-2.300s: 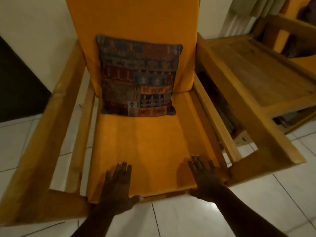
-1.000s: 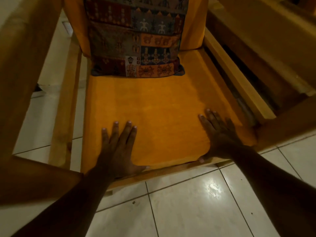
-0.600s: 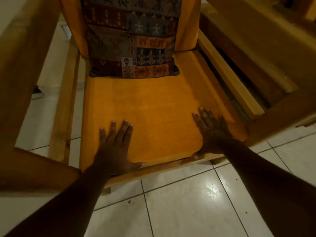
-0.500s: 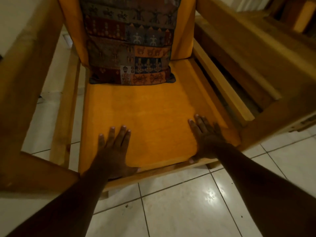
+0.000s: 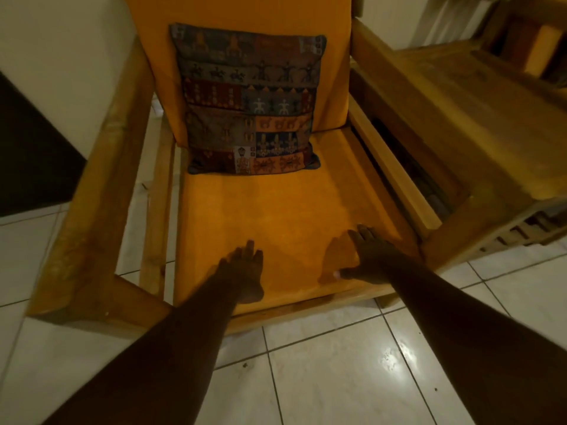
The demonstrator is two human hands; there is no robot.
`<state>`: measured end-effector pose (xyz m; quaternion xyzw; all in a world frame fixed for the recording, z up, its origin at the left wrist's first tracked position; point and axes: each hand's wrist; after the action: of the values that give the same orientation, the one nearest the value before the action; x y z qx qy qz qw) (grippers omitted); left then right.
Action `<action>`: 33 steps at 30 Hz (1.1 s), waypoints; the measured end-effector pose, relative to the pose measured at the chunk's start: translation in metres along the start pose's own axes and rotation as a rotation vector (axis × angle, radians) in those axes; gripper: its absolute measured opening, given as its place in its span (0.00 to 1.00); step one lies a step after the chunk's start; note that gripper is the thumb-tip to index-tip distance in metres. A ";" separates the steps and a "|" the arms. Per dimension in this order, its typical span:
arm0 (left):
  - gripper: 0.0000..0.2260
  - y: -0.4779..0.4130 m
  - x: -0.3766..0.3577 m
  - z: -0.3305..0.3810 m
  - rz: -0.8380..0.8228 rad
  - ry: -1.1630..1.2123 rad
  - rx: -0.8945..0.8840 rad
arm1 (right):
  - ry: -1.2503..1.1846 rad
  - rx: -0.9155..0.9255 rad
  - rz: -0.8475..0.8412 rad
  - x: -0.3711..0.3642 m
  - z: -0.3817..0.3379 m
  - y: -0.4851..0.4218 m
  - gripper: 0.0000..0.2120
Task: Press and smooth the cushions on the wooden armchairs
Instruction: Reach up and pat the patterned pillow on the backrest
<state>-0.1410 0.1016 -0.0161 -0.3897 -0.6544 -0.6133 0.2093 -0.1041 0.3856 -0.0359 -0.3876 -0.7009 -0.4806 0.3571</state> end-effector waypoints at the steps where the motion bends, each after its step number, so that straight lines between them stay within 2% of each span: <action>1: 0.40 0.005 0.005 0.004 -0.003 -0.003 -0.005 | 0.007 0.003 0.008 0.007 -0.004 0.002 0.55; 9: 0.41 0.040 0.068 0.013 0.061 -0.003 -0.001 | 0.037 0.057 0.052 0.080 -0.037 0.033 0.55; 19: 0.47 0.114 0.165 0.005 0.192 0.069 -0.019 | 0.090 0.064 0.064 0.185 -0.100 0.075 0.53; 27: 0.48 0.168 0.241 -0.031 0.285 0.135 -0.058 | 0.121 0.059 0.091 0.257 -0.150 0.107 0.54; 33: 0.49 0.190 0.262 -0.068 0.346 0.059 -0.106 | 0.087 0.036 0.141 0.288 -0.207 0.122 0.53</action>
<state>-0.1687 0.0913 0.3134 -0.4887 -0.5381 -0.6129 0.3098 -0.0975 0.2756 0.3226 -0.4083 -0.6641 -0.4581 0.4271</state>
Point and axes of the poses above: each hand's wrist, its own y-axis away from the middle knuckle, its own x-axis out of the back of the hand, z = x × y, and after that the axes turned 14 degrees about x, right-handed
